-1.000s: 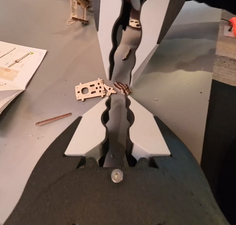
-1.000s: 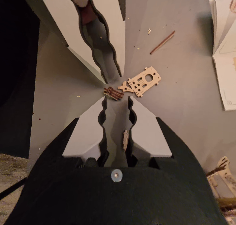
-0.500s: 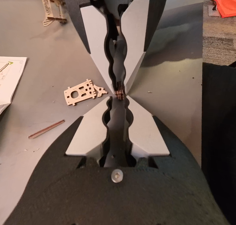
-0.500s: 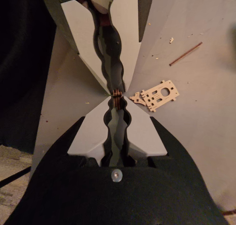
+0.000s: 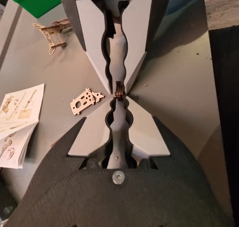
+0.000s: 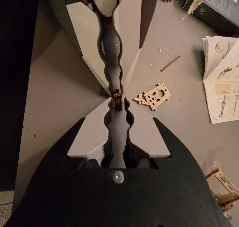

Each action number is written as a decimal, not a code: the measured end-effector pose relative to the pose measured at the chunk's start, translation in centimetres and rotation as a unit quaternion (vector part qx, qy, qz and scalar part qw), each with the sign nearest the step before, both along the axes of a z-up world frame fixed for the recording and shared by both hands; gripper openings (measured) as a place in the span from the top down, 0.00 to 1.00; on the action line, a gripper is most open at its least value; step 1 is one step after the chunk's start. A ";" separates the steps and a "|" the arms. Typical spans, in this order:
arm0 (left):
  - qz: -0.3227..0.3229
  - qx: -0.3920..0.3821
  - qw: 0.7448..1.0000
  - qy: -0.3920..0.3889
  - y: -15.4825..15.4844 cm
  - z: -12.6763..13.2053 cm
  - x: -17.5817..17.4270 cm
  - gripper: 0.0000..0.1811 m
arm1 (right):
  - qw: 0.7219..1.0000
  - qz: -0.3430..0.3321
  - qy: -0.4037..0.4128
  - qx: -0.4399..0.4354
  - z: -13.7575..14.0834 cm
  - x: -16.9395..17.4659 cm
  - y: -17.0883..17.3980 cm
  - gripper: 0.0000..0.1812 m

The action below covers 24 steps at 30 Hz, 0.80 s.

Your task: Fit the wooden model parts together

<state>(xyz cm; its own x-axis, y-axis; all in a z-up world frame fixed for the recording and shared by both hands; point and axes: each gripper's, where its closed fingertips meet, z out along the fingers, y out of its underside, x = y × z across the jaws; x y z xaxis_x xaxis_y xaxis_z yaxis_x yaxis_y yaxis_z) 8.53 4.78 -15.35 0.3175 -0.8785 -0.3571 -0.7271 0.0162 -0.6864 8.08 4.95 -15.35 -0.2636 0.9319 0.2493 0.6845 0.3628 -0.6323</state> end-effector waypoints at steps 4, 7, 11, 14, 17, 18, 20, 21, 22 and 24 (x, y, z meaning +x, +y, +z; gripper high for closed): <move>-0.008 0.025 1.000 0.008 -0.1 0.1 0.0 0.95 | 1.000 -0.009 0.012 -0.001 0.1 0.2 -0.3 0.95; -0.012 0.047 0.999 0.016 -0.1 0.1 0.0 0.95 | 1.000 -0.012 0.015 0.008 0.0 0.2 -0.3 0.95; -0.009 0.053 0.998 0.016 0.0 0.1 -0.1 0.95 | 1.000 -0.018 0.020 -0.001 0.0 0.1 -0.3 0.95; -0.011 0.049 0.999 0.016 0.1 0.1 -0.1 0.95 | 0.998 -0.038 0.031 -0.032 0.1 0.2 0.0 0.94; -0.011 0.046 0.999 0.015 0.1 0.1 -0.1 0.95 | 0.998 -0.039 0.028 -0.034 0.3 0.5 0.3 0.94; -0.010 0.046 0.999 0.014 0.1 0.1 -0.1 0.95 | 0.998 -0.034 0.022 -0.038 0.2 0.6 0.2 0.94; -0.010 0.043 0.999 0.013 0.2 0.1 -0.2 0.95 | 0.999 -0.026 0.013 -0.041 -0.1 0.6 0.1 0.95; -0.010 0.042 0.999 0.013 0.2 0.1 -0.2 0.95 | 0.999 -0.025 0.011 -0.046 -0.1 0.6 0.0 0.95; -0.009 0.042 0.999 0.014 0.3 0.1 -0.2 0.95 | 0.998 -0.024 0.010 -0.050 -0.2 0.6 0.0 0.95; -0.012 0.033 0.999 0.010 0.2 0.1 -0.2 0.94 | 0.998 -0.025 0.011 -0.055 -0.2 0.6 0.1 0.95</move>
<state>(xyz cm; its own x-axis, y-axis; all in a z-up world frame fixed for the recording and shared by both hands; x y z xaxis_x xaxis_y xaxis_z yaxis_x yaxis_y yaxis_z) 8.30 5.00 -15.28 0.2880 -0.8602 -0.4208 -0.7399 0.0791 -0.6680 8.65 5.01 -15.54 -0.2124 0.9656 0.1498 0.6854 0.2565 -0.6815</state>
